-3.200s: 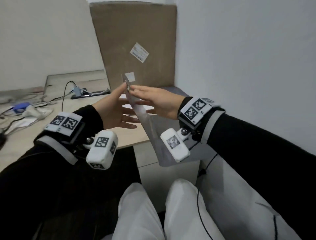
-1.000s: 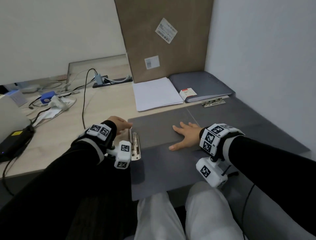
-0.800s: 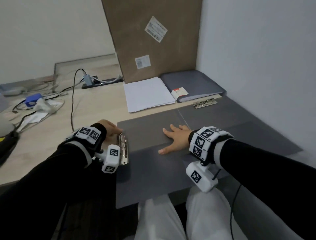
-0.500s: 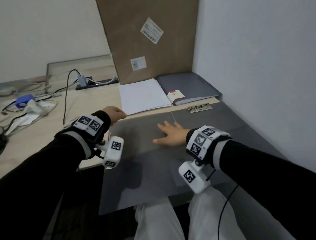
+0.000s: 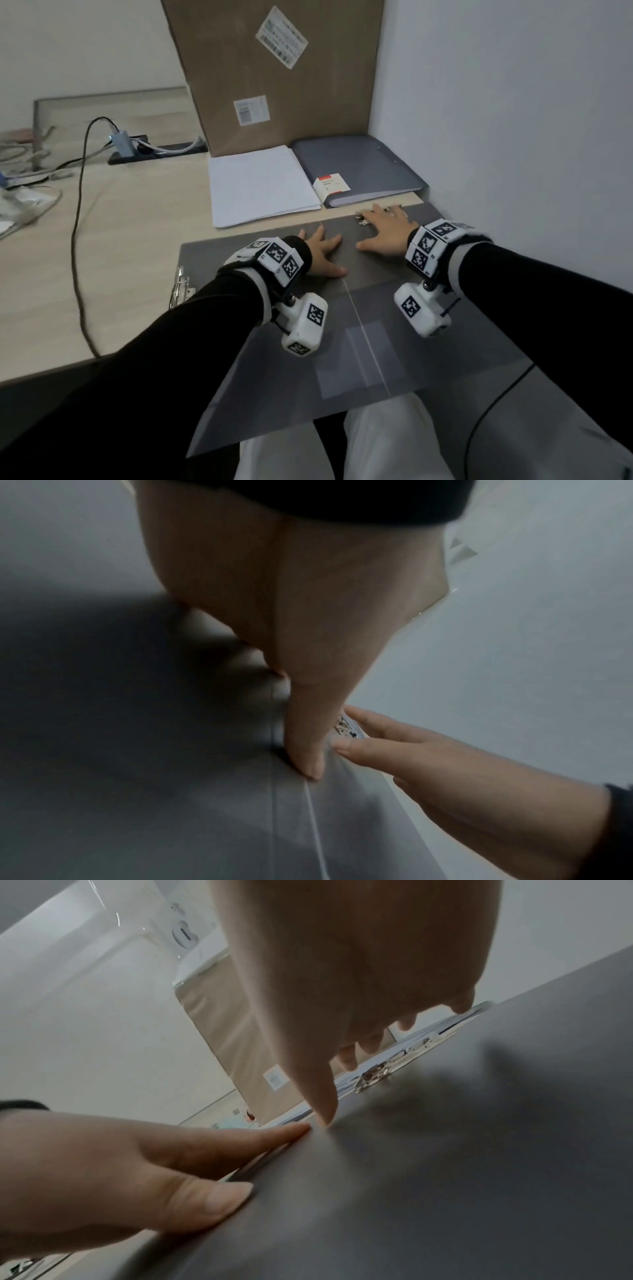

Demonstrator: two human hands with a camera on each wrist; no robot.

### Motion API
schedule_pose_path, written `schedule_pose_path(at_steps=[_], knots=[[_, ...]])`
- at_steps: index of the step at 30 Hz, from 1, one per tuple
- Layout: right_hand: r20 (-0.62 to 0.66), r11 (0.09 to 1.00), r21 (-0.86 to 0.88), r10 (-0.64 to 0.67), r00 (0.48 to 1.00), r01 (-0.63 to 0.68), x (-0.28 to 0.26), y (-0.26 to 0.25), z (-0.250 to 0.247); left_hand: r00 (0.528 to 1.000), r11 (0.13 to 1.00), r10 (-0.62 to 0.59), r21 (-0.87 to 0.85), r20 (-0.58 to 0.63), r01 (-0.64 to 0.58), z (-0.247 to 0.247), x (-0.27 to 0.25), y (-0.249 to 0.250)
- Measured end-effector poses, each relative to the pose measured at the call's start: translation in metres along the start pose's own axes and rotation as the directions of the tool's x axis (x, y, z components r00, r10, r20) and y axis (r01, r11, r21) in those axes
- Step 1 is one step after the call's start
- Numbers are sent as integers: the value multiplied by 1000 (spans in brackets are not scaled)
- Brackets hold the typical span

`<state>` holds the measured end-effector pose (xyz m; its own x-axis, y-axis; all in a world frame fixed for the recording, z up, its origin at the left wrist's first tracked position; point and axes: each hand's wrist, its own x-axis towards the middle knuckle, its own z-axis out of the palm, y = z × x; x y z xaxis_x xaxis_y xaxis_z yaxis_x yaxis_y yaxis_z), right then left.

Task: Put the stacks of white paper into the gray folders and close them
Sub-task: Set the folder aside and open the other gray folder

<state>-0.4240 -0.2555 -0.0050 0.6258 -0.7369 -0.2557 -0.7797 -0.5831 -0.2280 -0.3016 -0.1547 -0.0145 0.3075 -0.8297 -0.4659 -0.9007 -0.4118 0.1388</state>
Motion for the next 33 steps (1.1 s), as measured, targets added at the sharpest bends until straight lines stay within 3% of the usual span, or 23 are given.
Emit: schedule_pose_path(at_steps=[5,13,16,19,24,26,29,33], knots=[[85,997,-75,-18,996,25,29,3,2,999,997,46,-58,18,-45,6,3,-8],[74,997,30,-68,995,66,34,8,7,998,995,60,-80,-4,-60,10,7,-13],[-22,982,159,-96,995,98,33,9,8,999,995,52,-85,-15,-53,11,6,-13],[-267,932,347,-11,964,107,36,12,-3,998,993,55,-105,-20,-57,10,4,-13],[-459,964,267,137,878,-10,36,39,-34,996,983,83,-162,-24,-85,9,-6,-12],[-425,971,225,175,888,-83,37,57,-38,996,982,82,-169,-30,-86,10,-10,-13],[-236,973,97,228,944,-211,34,72,-32,997,982,73,-171,-37,-79,11,-13,-14],[-73,973,84,222,972,-216,34,76,-21,997,982,67,-172,-38,-72,11,-12,-14]])
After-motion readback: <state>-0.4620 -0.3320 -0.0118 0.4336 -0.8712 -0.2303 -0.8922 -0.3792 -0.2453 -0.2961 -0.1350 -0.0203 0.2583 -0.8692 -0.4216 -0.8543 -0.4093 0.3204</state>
